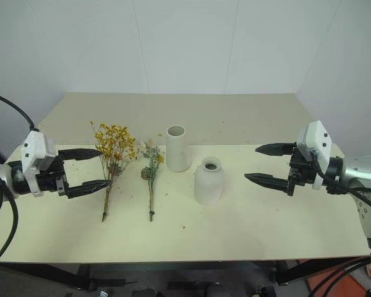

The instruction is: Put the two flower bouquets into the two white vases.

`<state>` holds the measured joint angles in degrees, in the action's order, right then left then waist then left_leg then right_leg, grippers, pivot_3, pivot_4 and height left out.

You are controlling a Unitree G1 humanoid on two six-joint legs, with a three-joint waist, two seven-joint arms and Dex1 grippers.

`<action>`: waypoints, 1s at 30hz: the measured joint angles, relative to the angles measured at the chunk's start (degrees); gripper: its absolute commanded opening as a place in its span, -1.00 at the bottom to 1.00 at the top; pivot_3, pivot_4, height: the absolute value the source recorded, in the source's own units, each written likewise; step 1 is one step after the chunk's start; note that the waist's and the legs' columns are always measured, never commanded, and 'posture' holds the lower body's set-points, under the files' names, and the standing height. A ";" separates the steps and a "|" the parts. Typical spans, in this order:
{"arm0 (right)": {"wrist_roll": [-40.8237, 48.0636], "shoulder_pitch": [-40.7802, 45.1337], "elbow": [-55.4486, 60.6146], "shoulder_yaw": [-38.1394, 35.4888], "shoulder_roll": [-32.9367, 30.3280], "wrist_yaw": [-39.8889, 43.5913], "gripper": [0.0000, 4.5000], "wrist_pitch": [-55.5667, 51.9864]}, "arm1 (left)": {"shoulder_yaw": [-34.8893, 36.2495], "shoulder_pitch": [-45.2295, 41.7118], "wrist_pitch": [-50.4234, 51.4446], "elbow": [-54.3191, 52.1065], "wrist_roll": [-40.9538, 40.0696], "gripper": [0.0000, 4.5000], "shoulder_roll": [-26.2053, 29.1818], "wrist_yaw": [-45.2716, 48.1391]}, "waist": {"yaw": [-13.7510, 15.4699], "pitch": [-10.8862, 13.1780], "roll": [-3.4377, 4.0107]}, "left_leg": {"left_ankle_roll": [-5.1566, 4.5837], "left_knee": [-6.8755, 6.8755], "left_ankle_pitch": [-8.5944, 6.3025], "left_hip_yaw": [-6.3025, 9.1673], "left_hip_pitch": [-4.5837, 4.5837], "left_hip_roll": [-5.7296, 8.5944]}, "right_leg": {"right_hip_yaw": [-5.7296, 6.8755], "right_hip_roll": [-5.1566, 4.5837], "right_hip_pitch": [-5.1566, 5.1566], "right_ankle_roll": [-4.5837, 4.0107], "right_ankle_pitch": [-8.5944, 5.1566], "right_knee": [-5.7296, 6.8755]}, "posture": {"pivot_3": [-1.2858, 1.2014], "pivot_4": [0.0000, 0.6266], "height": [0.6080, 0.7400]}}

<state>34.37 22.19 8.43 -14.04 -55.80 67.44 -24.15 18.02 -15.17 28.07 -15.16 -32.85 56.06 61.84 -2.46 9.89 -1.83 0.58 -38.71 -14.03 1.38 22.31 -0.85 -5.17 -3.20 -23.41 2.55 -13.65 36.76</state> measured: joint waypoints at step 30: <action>-4.96 8.24 -3.46 5.73 7.04 -2.54 0.96 3.13 | -28.00 -42.73 60.72 10.86 2.27 1.00 -2.06 -20.70 | 0.02 0.11 -0.11 | 0.00 -0.10 0.01 0.09 0.41 0.11 | 0.01 0.03 -0.48 0.04 -0.01 0.26 | 0.03 -0.52 1.00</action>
<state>29.41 30.43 4.97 -8.31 -48.76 64.90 -21.02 -9.98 -57.90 88.79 -4.30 -30.58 54.00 41.13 -2.44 10.00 -1.94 0.58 -38.80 -14.02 1.47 22.72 -0.74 -5.16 -3.16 -23.89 2.59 -13.66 37.02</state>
